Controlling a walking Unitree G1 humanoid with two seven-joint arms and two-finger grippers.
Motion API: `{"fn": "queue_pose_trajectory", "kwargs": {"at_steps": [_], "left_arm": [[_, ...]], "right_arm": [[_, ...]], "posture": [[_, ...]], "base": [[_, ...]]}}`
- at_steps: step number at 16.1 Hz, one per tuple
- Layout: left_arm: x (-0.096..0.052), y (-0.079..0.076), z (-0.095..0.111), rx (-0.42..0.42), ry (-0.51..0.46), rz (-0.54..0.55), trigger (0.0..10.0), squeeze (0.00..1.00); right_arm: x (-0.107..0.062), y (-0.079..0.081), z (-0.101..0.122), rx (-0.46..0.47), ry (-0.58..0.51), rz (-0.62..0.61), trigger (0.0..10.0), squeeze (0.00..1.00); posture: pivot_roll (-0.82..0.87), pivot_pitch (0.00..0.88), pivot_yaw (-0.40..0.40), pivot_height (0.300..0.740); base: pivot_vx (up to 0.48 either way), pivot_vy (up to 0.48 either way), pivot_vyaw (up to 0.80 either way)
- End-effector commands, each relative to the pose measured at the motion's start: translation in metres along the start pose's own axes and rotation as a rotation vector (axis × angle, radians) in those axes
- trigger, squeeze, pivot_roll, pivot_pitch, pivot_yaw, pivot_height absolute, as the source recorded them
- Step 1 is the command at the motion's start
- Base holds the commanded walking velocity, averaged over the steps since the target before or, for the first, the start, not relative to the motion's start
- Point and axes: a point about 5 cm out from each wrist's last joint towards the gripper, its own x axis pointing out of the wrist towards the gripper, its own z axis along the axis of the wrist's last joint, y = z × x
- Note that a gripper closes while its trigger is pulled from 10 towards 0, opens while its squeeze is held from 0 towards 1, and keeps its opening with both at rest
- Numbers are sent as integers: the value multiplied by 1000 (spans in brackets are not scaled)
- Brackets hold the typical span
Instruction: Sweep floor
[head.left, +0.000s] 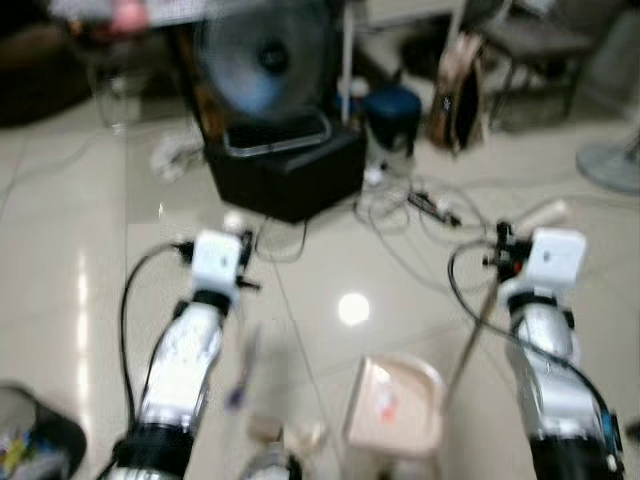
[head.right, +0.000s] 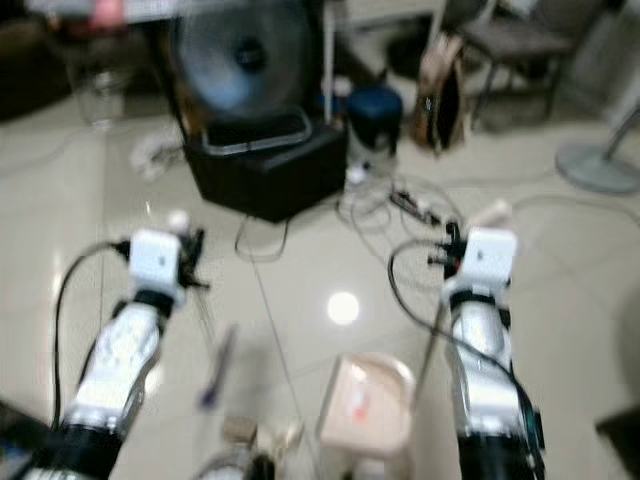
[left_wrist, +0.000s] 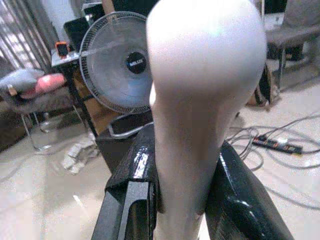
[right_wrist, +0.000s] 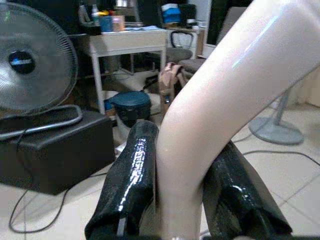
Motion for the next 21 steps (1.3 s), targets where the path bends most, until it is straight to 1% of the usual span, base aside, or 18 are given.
{"fn": "queue_pose_trajectory", "kwargs": {"at_steps": [1, 2, 5, 7, 10, 11, 15, 21], "left_arm": [[0, 1, 4, 6, -26, 6, 10000, 0], [-2, 4, 2, 8, -24, 15, 10000, 0], [-5, 6, 2, 8, -29, 18, 10000, 0], [-7, 5, 6, -24, -53, 4, 10000, 0], [-8, 2, 7, -46, -56, -15, 10000, 0], [-8, -1, 6, -65, -53, -39, 10000, 0], [-8, -5, 6, -77, -48, -66, 10000, 0], [-7, -6, 6, -82, -52, -75, 10000, 0]], "right_arm": [[1, -4, 3, -18, -11, 1, 10000, 0], [1, -2, 3, -33, -10, 20, 10000, 0], [0, 1, 1, -36, -4, 29, 10000, 0], [0, 1, 1, -35, -4, 29, 10000, 0], [0, -1, 0, -36, 0, 22, 10000, 0], [0, -1, 0, -35, 1, 22, 10000, 0], [1, 0, 0, -29, 0, 25, 10000, 0], [1, 2, -2, -27, 2, 28, 10000, 0]], "posture": [[-27, 65, 48, 740], [-26, 67, 46, 740], [-22, 68, 46, 740], [-22, 69, 47, 740], [-21, 69, 47, 740], [-22, 67, 47, 740], [-23, 58, 46, 740], [-21, 42, 44, 740]], "base": [[0, 0, 0], [0, 0, 0], [0, 0, 0], [0, 0, 0], [0, 0, 0], [0, 0, 0], [0, 0, 0], [0, 0, 0]]}}
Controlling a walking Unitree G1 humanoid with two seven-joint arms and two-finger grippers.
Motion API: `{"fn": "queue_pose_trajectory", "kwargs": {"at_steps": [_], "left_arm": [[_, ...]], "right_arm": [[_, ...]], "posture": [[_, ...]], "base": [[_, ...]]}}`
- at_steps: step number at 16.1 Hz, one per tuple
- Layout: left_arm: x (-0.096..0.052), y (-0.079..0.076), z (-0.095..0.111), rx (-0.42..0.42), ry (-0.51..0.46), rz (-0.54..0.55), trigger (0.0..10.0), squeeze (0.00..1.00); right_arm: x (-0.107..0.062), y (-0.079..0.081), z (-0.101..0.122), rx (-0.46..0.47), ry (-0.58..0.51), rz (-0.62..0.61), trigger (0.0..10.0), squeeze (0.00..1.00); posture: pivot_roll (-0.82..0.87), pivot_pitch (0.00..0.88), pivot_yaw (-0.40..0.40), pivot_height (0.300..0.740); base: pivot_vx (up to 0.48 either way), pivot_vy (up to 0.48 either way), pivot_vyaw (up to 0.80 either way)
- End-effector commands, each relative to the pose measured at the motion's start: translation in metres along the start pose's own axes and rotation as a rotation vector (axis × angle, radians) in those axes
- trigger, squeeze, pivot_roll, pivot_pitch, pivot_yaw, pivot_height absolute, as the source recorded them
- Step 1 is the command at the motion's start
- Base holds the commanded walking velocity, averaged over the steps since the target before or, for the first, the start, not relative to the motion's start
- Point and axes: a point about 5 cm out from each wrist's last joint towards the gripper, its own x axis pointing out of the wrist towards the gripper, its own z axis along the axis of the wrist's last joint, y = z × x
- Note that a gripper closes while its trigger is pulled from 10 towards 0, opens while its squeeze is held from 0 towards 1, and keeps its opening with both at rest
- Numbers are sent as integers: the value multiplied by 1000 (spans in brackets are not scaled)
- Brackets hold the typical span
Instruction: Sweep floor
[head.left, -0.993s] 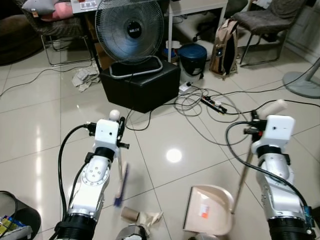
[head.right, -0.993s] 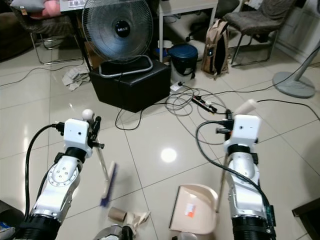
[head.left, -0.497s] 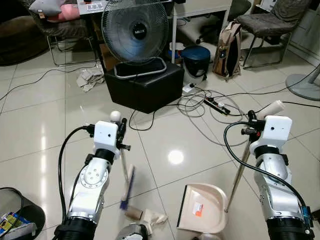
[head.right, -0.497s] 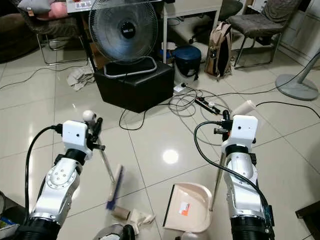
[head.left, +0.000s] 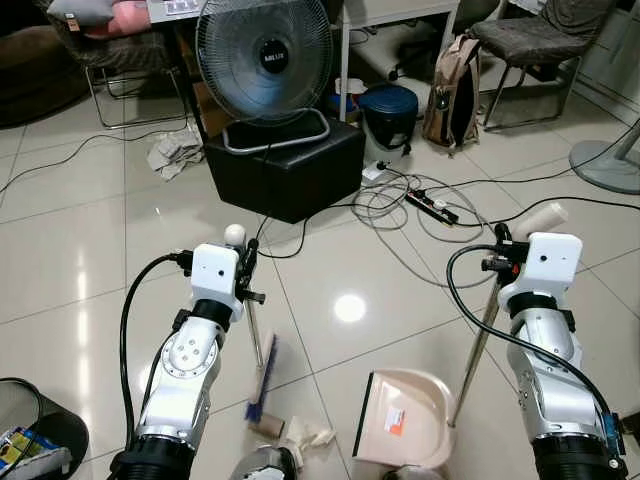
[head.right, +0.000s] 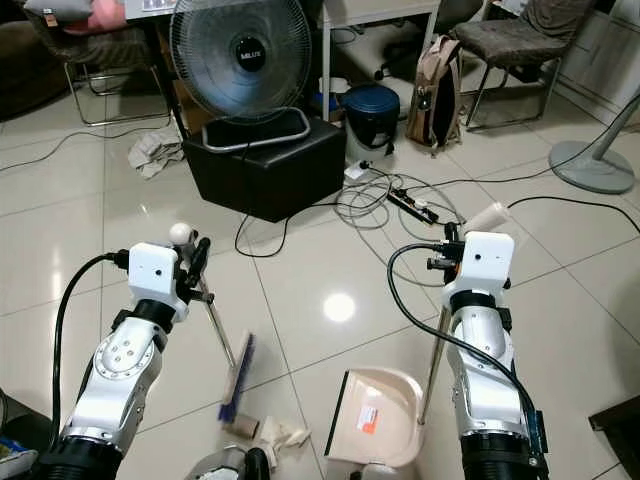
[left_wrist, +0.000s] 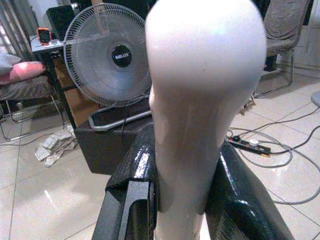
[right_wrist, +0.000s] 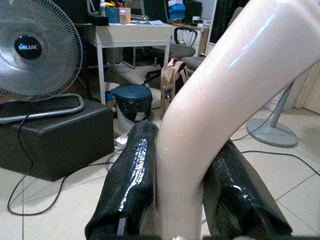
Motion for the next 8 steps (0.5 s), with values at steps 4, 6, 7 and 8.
{"fn": "queue_pose_trajectory", "kwargs": {"at_steps": [4, 6, 7, 8], "left_arm": [[5, 1, 12, 17, -59, -13, 10000, 0], [6, 1, 13, 18, -60, -15, 10000, 0], [6, 1, 13, 18, -61, -15, 10000, 0], [6, 0, 13, 16, -62, -15, 10000, 0]], "right_arm": [[3, 1, 7, 5, -33, 7, 10000, 0], [4, 1, 7, 5, -33, 6, 10000, 0], [4, 1, 7, 5, -33, 6, 10000, 0], [4, 1, 7, 6, -33, 6, 10000, 0]], "posture": [[-23, 33, 44, 740], [-23, 33, 44, 740], [-23, 32, 44, 740], [-23, 32, 44, 740]], "base": [[0, 0, 0], [0, 0, 0], [0, 0, 0], [0, 0, 0]]}}
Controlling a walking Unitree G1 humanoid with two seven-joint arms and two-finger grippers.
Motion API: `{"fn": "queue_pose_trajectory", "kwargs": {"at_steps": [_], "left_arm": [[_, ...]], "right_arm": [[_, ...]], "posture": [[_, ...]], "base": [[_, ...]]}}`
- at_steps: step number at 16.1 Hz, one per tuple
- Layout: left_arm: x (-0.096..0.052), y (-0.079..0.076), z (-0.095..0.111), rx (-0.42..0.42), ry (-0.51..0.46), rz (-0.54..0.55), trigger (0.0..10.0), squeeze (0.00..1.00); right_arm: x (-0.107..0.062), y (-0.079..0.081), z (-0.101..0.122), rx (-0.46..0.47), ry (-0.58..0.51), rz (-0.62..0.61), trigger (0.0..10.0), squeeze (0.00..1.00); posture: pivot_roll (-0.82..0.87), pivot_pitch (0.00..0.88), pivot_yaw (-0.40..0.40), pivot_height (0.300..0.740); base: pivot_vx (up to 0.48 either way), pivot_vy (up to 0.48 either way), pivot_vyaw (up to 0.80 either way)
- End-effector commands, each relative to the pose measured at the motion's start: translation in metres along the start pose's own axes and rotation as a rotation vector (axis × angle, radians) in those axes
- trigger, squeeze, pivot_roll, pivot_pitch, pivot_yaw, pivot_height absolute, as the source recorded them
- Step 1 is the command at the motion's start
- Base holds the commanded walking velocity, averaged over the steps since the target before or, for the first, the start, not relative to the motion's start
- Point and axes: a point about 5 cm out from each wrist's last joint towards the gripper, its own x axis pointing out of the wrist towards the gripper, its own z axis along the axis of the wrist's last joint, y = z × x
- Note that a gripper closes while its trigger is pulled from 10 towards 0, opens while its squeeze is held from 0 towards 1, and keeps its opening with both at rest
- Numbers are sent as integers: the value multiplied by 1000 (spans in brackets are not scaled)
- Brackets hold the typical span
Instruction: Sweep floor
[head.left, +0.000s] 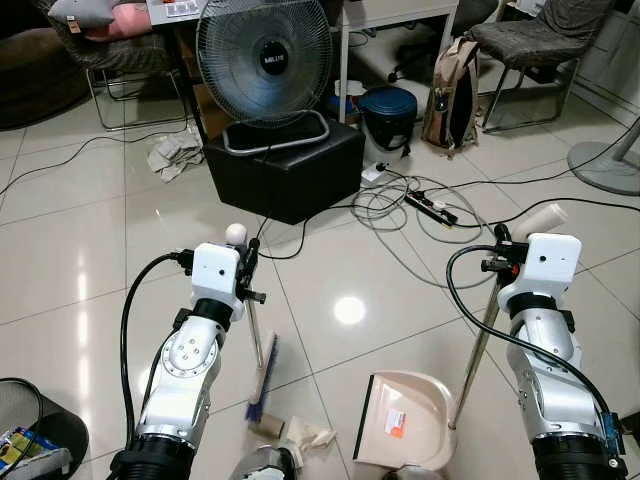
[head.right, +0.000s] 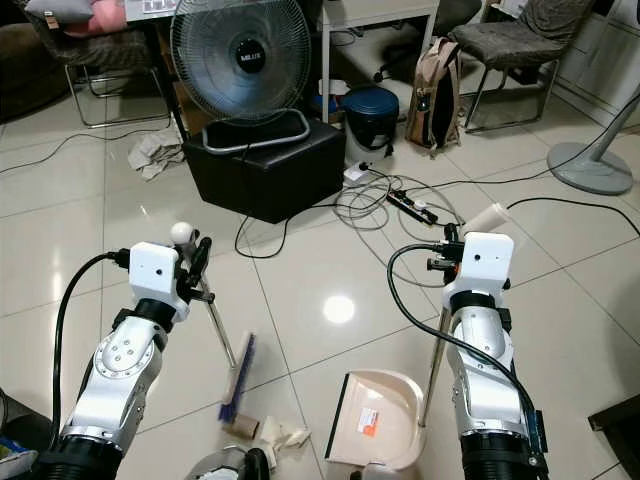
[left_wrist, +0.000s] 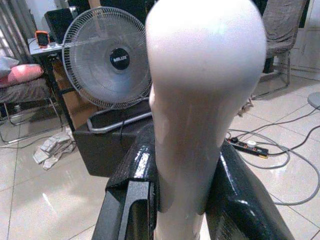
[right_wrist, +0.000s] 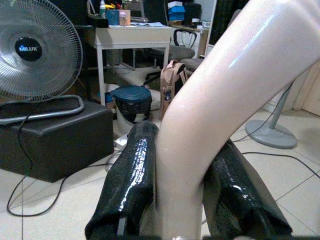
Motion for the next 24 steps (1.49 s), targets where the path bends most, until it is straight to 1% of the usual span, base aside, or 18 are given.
{"fn": "queue_pose_trajectory", "kwargs": {"at_steps": [1, 8, 14, 19, 21, 24], "left_arm": [[5, 1, 12, 16, -59, -7, 10000, 0], [4, 0, 12, 11, -59, -9, 10000, 0], [4, 0, 12, 11, -60, -6, 10000, 0], [8, 3, 17, 30, -76, 12, 10000, 0], [10, 3, 20, 34, -84, 15, 10000, 0], [11, 2, 20, 37, -87, 10, 10000, 0]], "right_arm": [[4, 1, 6, 6, -32, 7, 10000, 0], [3, 1, 6, 3, -29, 8, 10000, 0], [3, 1, 5, 2, -27, 10, 10000, 0], [2, 1, 5, 7, -26, 8, 10000, 0], [2, 1, 5, -8, -26, 17, 10000, 0], [2, 2, 4, -19, -22, 21, 10000, 0]], "posture": [[-23, 32, 44, 740], [-24, 37, 42, 740], [-24, 41, 41, 740], [-26, 49, 42, 740], [-26, 51, 43, 740], [-29, 53, 47, 740]], "base": [[0, 0, 0], [-103, 0, 0], [-293, 0, 0], [0, 0, 0], [0, 0, 0], [310, 0, 667]]}}
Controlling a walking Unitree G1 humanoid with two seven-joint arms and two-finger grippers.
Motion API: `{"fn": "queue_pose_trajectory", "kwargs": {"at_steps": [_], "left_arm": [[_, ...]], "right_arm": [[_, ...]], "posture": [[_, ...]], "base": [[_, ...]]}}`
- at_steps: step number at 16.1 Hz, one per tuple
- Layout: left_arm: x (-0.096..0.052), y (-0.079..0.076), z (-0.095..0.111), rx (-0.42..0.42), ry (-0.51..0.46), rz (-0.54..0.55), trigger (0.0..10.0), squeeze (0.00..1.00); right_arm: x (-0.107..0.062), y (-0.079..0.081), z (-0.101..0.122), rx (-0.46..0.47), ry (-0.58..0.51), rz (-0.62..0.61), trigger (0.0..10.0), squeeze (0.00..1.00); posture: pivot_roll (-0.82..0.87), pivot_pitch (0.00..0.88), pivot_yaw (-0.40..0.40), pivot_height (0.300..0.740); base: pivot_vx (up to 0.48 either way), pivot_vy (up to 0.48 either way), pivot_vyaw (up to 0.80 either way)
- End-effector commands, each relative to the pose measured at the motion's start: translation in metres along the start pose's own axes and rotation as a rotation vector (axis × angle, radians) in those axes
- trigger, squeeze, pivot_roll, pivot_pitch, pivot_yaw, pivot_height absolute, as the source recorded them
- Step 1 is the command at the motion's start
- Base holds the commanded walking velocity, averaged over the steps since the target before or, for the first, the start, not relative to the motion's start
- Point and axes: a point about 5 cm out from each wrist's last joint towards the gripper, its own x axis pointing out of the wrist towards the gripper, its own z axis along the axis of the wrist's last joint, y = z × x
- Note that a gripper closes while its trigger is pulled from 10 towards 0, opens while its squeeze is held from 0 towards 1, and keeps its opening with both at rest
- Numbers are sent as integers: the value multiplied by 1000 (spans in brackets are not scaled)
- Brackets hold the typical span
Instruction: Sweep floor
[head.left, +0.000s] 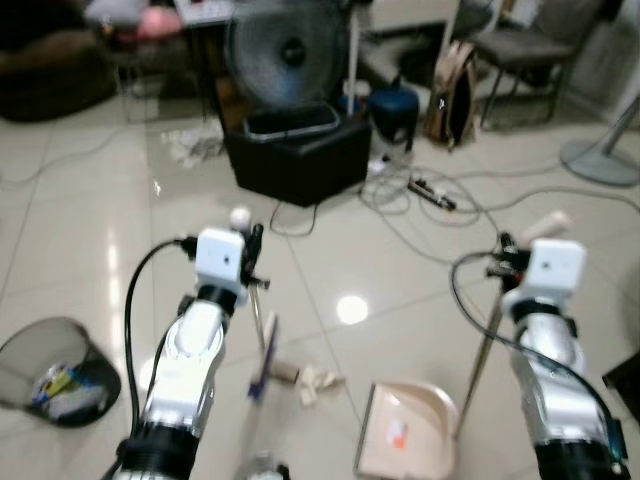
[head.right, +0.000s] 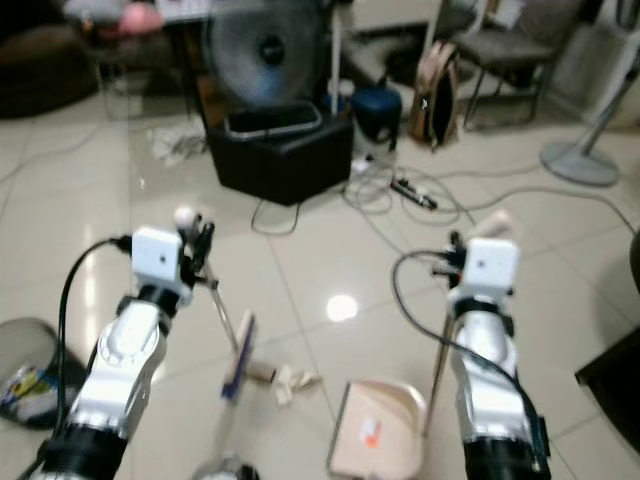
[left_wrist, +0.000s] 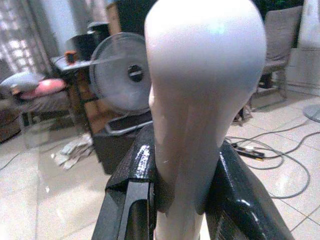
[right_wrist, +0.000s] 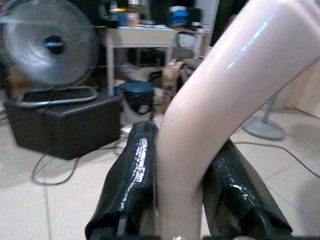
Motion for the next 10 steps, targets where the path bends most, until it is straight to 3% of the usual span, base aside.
{"fn": "queue_pose_trajectory", "kwargs": {"at_steps": [1, 4, 10], "left_arm": [[2, 5, 7, 21, -33, 10, 10000, 0], [3, 4, 7, 22, -32, 8, 10000, 0], [4, 3, 8, 22, -31, 4, 10000, 0]], "right_arm": [[5, 4, 11, -3, -45, 19, 10000, 0], [4, 2, 11, -1, -44, 8, 10000, 0], [4, -2, 10, 21, -43, -13, 10000, 0]], "posture": [[-29, 53, 47, 740], [-29, 55, 50, 740], [-29, 58, 53, 740]], "base": [[345, 0, 800], [350, 0, 729], [347, 0, 0]]}}
